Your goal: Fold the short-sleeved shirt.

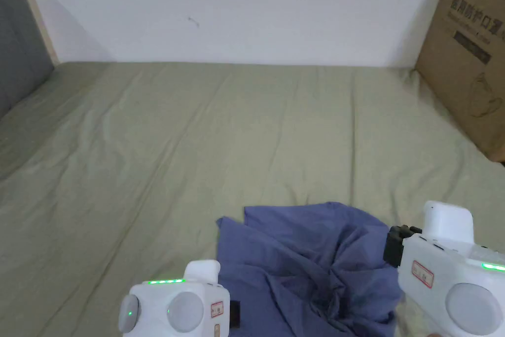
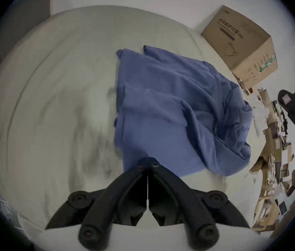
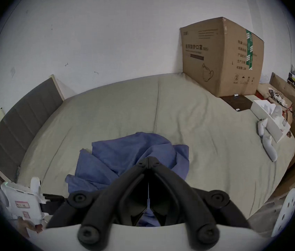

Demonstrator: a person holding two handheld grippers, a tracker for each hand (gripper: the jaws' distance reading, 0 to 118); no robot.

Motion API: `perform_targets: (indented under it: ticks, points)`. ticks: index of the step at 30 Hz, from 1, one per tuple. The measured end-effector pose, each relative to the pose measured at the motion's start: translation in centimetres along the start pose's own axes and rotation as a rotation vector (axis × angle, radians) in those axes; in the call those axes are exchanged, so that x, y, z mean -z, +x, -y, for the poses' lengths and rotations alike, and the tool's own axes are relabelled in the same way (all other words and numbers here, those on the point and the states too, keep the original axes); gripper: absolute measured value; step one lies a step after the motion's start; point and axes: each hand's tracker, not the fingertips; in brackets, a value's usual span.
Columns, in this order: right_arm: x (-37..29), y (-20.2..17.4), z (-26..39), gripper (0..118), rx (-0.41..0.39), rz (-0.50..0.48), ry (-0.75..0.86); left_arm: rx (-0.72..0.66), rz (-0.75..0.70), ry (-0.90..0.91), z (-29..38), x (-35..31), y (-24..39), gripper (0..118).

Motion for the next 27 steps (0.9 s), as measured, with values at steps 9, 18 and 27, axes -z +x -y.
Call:
perform_targets:
  ticks: [9,18,27]
  points:
    - [3.3,-0.3,-1.5,0,-0.019,0.013,-0.033,0.031,-0.101,0.121,-13.9,1.7,-1.9,70]
    - [6.0,-0.1,-0.1,0,-0.019,0.019,-0.104,-0.055,-0.046,-0.041,-16.2,7.5,-1.1,68]
    - [6.7,0.9,0.5,0,0.008,0.038,-0.142,0.014,-0.117,0.008,-15.7,8.3,-1.6,5]
